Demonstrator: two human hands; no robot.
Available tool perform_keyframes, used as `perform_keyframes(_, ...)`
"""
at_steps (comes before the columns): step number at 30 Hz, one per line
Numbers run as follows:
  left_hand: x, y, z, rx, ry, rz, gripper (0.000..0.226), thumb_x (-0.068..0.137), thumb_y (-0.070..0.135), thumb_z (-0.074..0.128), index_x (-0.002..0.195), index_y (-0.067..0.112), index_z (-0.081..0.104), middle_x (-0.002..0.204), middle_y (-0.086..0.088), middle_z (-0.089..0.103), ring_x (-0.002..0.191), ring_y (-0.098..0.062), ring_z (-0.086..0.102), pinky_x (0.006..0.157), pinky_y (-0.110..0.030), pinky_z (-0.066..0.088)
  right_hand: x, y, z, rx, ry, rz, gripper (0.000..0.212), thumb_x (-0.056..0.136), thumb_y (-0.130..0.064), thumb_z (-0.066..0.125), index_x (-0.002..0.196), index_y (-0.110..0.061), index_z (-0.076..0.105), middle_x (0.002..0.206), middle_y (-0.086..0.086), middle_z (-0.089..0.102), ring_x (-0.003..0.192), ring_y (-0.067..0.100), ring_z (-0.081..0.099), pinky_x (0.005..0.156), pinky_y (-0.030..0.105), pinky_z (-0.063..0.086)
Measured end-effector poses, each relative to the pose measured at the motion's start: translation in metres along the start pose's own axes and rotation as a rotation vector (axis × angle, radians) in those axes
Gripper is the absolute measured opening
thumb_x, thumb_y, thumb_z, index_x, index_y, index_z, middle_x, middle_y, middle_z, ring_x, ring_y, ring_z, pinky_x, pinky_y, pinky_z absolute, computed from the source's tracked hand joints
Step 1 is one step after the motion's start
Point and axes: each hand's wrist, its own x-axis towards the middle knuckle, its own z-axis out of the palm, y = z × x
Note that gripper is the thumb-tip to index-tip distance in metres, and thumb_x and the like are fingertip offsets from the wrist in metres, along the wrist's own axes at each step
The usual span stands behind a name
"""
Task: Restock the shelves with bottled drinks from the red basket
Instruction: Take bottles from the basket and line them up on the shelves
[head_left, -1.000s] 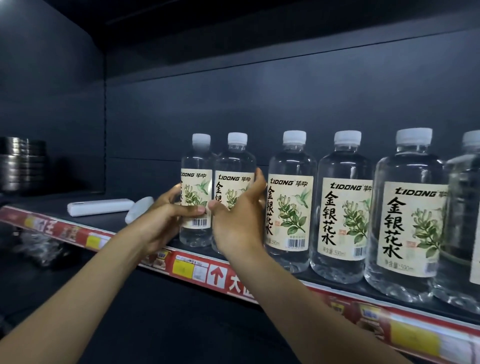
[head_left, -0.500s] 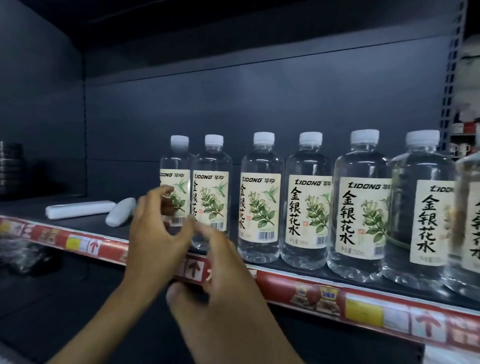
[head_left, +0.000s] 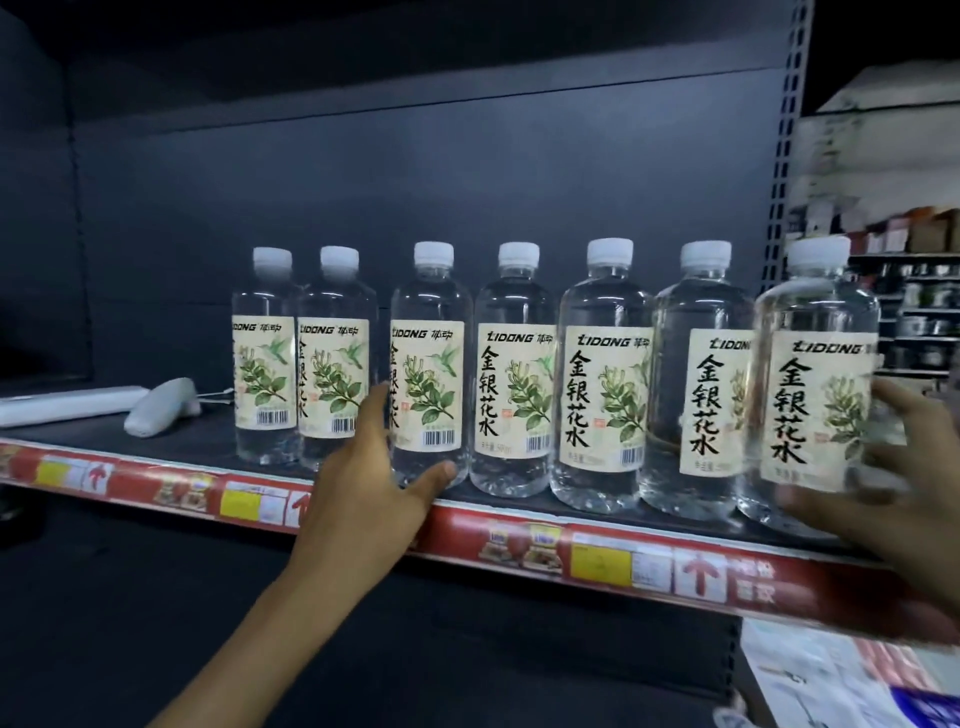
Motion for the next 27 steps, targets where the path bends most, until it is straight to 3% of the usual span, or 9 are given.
perform_keyframes(3,0.002,0.004,-0.002,0.011,-0.034,-0.025,0.1,0.077,0.058,0.068,0.152,0.037,0.005,0.132,-0.006,0.055,0.113,-0.023,0.056,0.093,-0.044,0.05,-0.003,-0.003,-0.005,-0.016,-0.007,0.005,0.135,0.028,-0.074,0.082,0.145,-0.04,0.023,0.102,-0.017,0.064,0.093,0.016,0.065,0.082,0.053,0.056)
perform_keyframes(5,-0.001,0.01,-0.005,-0.001,-0.051,-0.037,0.109,0.07,0.068,0.065,0.152,0.037,0.001,0.141,-0.008,0.047,0.12,-0.024,0.053,0.101,-0.047,0.047,-0.001,-0.002,-0.001,0.059,-0.027,0.013,0.146,0.017,-0.085,0.075,0.145,-0.038,0.021,0.098,-0.024,0.068,0.091,0.01,0.064,0.086,0.052,0.054)
perform_keyframes(7,-0.011,0.022,-0.005,0.002,0.022,0.056,0.112,0.07,0.068,0.067,0.151,0.044,-0.007,0.162,0.002,0.012,0.146,-0.023,0.023,0.115,-0.051,0.03,-0.003,-0.012,0.003,0.075,-0.022,0.032,0.148,0.015,-0.084,0.076,0.145,-0.04,0.017,0.103,-0.03,0.065,0.093,0.008,0.064,0.096,0.054,0.049)
perform_keyframes(9,-0.023,0.041,-0.002,0.03,0.088,0.216,0.108,0.07,0.065,0.07,0.144,0.061,-0.009,0.158,0.02,-0.017,0.151,-0.017,-0.006,0.117,-0.055,0.022,-0.01,-0.03,0.01,0.032,0.026,-0.013,0.147,0.023,-0.081,0.079,0.146,-0.047,0.008,0.132,-0.016,0.054,0.111,0.019,0.059,0.105,0.06,0.039)
perform_keyframes(11,-0.024,0.056,0.006,0.037,0.054,0.282,0.105,0.067,0.067,0.07,0.137,0.072,-0.008,0.152,0.025,-0.03,0.149,-0.021,-0.019,0.114,-0.064,0.024,-0.014,-0.044,0.019,-0.069,0.104,-0.055,0.144,0.035,-0.064,0.084,0.149,-0.049,-0.003,0.158,0.007,0.023,0.132,0.033,0.042,0.111,0.061,0.028)
perform_keyframes(14,-0.014,0.064,0.024,0.11,-0.012,0.207,0.106,0.061,0.074,0.066,0.131,0.076,-0.014,0.146,0.016,-0.048,0.141,-0.029,-0.036,0.109,-0.073,0.019,-0.014,-0.05,0.037,-0.198,0.082,-0.013,0.137,0.051,-0.042,0.089,0.142,-0.064,-0.011,0.161,0.004,-0.022,0.143,0.048,0.019,0.111,0.062,0.019)
perform_keyframes(17,-0.012,0.064,0.034,0.143,-0.013,0.17,0.101,0.055,0.079,0.055,0.127,0.079,-0.014,0.142,0.013,-0.054,0.138,-0.032,-0.039,0.106,-0.077,0.019,-0.014,-0.042,0.049,-0.324,0.129,-0.043,0.13,0.057,-0.042,0.089,0.139,-0.069,-0.008,0.156,-0.004,-0.032,0.147,0.043,-0.011,0.111,0.053,0.007)
perform_keyframes(22,-0.013,0.059,0.039,0.17,-0.003,0.186,0.096,0.052,0.084,0.046,0.133,0.076,-0.006,0.143,0.012,-0.053,0.139,-0.034,-0.039,0.105,-0.078,0.019,-0.011,-0.04,0.051,-0.334,0.155,-0.021,0.118,0.059,-0.044,0.088,0.141,-0.067,0.007,0.154,-0.01,-0.032,0.148,0.04,-0.01,0.114,0.054,0.008)
perform_keyframes(27,-0.016,0.06,0.039,0.175,-0.018,0.19,0.095,0.056,0.086,0.044,0.135,0.074,-0.008,0.145,0.01,-0.052,0.139,-0.034,-0.039,0.105,-0.079,0.016,-0.009,-0.039,0.054,-0.315,0.15,-0.03,0.117,0.06,-0.042,0.089,0.143,-0.065,0.009,0.154,-0.011,-0.032,0.148,0.039,-0.007,0.115,0.056,0.012)
